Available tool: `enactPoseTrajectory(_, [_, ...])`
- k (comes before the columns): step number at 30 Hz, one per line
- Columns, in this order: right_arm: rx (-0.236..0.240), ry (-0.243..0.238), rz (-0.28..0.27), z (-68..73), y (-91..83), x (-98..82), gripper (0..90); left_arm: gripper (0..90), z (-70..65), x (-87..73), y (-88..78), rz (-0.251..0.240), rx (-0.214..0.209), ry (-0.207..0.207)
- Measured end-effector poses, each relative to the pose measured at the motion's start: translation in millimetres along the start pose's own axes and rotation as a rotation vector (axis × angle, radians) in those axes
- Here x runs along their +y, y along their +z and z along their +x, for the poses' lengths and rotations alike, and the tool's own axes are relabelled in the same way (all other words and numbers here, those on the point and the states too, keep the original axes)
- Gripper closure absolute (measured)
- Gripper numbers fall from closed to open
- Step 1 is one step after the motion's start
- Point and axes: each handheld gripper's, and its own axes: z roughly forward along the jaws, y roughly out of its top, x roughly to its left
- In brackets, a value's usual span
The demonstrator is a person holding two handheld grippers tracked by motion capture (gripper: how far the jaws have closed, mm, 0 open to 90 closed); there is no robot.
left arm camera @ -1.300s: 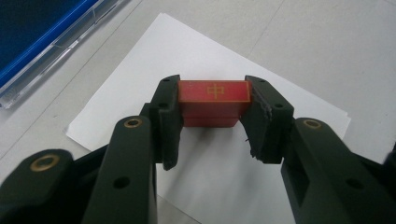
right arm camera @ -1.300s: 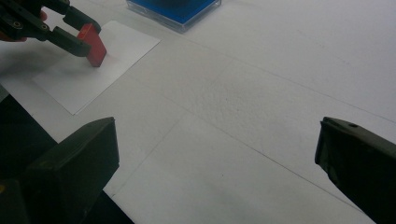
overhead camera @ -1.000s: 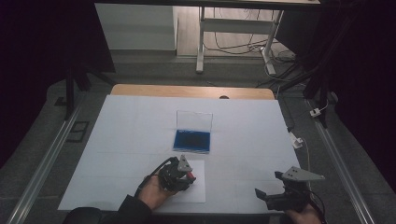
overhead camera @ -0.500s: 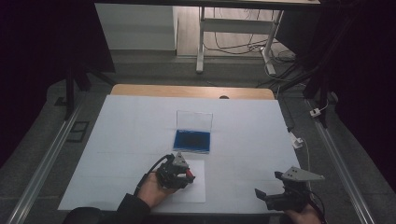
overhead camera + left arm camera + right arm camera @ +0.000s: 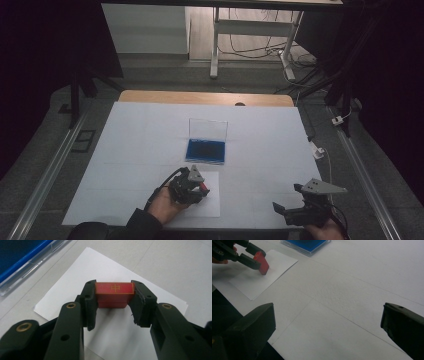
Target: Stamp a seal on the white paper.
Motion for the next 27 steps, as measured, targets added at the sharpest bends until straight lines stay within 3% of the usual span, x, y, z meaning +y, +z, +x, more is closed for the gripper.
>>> enactPoseTrajectory(4, [-0.001, -0.001, 0.000, 0.1, 0.0, 0.0, 0.0, 59.0, 3.2, -0.8, 0.0, -0.006, -0.020, -0.013])
enactPoseTrajectory(16, [-0.002, -0.003, -0.001, 0.2, 0.2, -0.1, 0.0, 58.5, 0.5, 6.3, -1.1, 0.036, -0.001, 0.023])
enactPoseTrajectory(22, [-0.004, -0.003, -0.001, 0.1, -0.2, -0.1, 0.0, 58.4, 1.4, 7.2, -1.7, 0.036, -0.004, 0.010])
enactPoseTrajectory(27, [-0.003, -0.003, -0.002, 0.0, -0.4, -0.2, 0.0, 58.4, 4.5, 8.3, -7.6, 0.008, -0.010, -0.007])
